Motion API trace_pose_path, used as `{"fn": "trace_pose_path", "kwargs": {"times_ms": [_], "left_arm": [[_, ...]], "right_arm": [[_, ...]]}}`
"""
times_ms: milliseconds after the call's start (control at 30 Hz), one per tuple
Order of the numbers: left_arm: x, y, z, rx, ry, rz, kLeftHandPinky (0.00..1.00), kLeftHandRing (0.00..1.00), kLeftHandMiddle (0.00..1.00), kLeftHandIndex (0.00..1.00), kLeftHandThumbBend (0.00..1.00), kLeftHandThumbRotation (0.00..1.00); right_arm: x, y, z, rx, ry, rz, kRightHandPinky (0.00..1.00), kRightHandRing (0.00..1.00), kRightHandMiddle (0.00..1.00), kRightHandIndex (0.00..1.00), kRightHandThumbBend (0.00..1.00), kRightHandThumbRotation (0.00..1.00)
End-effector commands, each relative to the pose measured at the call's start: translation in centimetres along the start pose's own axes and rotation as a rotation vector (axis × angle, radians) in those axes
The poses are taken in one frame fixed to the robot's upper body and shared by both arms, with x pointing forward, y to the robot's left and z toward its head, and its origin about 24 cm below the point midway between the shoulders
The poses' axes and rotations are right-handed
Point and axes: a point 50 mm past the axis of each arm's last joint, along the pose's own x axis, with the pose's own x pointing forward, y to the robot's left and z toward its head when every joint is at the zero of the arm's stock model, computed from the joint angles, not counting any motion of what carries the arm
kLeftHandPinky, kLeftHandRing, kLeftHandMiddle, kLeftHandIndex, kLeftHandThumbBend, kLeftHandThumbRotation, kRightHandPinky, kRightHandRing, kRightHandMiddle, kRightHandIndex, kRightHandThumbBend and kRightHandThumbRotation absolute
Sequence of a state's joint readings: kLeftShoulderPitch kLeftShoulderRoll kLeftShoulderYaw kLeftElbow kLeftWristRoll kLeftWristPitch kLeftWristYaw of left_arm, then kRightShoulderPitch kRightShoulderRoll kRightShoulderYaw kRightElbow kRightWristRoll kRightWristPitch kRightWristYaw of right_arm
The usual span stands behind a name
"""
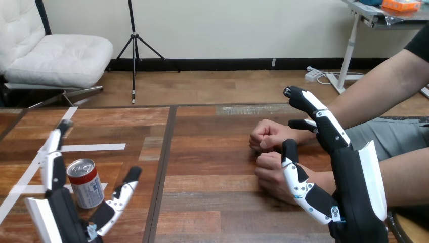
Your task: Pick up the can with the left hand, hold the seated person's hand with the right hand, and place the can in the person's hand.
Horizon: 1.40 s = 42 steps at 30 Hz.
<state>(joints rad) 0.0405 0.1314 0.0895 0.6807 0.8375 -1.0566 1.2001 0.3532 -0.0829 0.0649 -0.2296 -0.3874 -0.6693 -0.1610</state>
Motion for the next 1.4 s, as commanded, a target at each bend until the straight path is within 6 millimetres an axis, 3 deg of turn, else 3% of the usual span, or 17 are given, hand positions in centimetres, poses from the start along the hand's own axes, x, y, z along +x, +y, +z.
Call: {"fn": "trace_pose_path", "kwargs": {"times_ms": [0, 467, 1367], "left_arm": [[2.1, -0.7, 0.0, 0.019, -0.044, 0.034, 0.99, 0.93, 0.91, 0.91, 0.72, 0.07], [2.4, -0.6, -1.1, 0.156, 0.063, 0.061, 1.0, 1.0, 0.98, 0.98, 0.76, 0.18], [2.8, -1.4, -2.2, 0.198, 0.244, 0.013, 0.99, 0.99, 1.0, 1.0, 0.81, 0.25]], "right_arm": [[1.3, -0.2, 0.3, 0.01, -0.058, -0.025, 0.72, 0.86, 0.89, 0.85, 0.11, 0.0], [1.4, -0.4, 0.4, -0.001, -0.058, -0.02, 0.72, 0.86, 0.89, 0.85, 0.12, 0.0], [1.5, -0.4, 0.4, -0.001, -0.06, -0.011, 0.72, 0.85, 0.88, 0.84, 0.13, 0.0]]}}
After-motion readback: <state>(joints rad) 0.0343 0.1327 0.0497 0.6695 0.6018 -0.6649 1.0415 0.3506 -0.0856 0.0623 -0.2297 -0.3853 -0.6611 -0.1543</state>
